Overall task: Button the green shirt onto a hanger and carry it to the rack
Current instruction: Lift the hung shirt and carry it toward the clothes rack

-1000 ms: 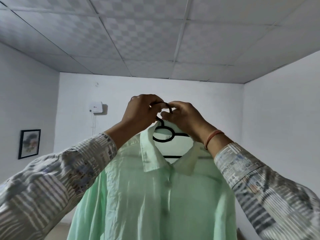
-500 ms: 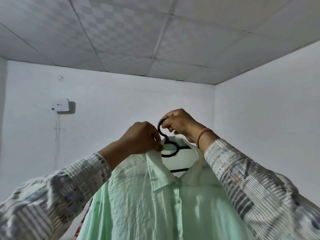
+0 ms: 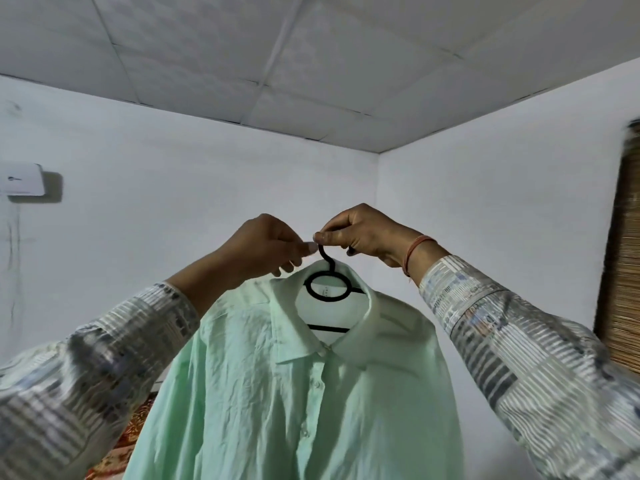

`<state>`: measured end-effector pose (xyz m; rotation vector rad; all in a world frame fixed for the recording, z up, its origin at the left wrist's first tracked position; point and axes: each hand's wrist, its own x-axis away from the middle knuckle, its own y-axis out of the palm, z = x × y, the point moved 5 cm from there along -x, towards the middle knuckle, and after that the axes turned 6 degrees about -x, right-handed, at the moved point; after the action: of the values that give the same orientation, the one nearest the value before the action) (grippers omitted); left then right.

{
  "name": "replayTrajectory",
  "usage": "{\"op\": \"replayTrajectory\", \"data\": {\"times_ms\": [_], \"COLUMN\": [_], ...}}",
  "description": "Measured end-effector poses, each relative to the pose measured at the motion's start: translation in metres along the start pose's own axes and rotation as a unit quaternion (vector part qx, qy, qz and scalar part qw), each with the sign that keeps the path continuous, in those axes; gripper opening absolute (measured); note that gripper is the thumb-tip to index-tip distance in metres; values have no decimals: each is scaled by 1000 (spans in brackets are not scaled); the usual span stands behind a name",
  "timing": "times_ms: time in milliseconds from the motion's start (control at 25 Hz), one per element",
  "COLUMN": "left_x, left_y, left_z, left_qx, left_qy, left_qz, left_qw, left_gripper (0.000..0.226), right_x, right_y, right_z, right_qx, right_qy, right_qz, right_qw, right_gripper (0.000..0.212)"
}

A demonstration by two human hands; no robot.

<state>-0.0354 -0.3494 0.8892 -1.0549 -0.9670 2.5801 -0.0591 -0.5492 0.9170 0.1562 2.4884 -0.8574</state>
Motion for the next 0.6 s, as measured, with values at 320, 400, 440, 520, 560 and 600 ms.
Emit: {"op": "replayTrajectory", "data": {"times_ms": [320, 400, 440, 520, 560, 600], "left_x": [-2, -4, -6, -8, -9, -11], "left_y": [22, 27, 31, 41, 46, 51], "left_z": [10, 20, 24, 37, 43, 51], "left_qx": [164, 214, 236, 260, 260, 254], "left_qy": [17, 27, 30, 34, 36, 38], "left_qz": [-66, -53, -49, -46, -43, -39], "left_qw": [984, 975, 970, 964, 964, 966], "left_gripper": [11, 15, 17, 17, 17, 17], "right_x": [16, 21, 24, 34, 40, 47], "right_y": [1, -8, -13, -27, -34, -42], "right_z": [-21, -23, -23, -22, -21, -20], "right_qx": [46, 59, 60, 61, 65, 66], "right_qy": [-6, -13, -14, -17, -18, -16], "right_qz": [-3, 0, 5, 15, 24, 37], "right_qw": [999, 998, 998, 998, 997, 997], "right_gripper": [21, 20, 20, 25, 30, 35]}}
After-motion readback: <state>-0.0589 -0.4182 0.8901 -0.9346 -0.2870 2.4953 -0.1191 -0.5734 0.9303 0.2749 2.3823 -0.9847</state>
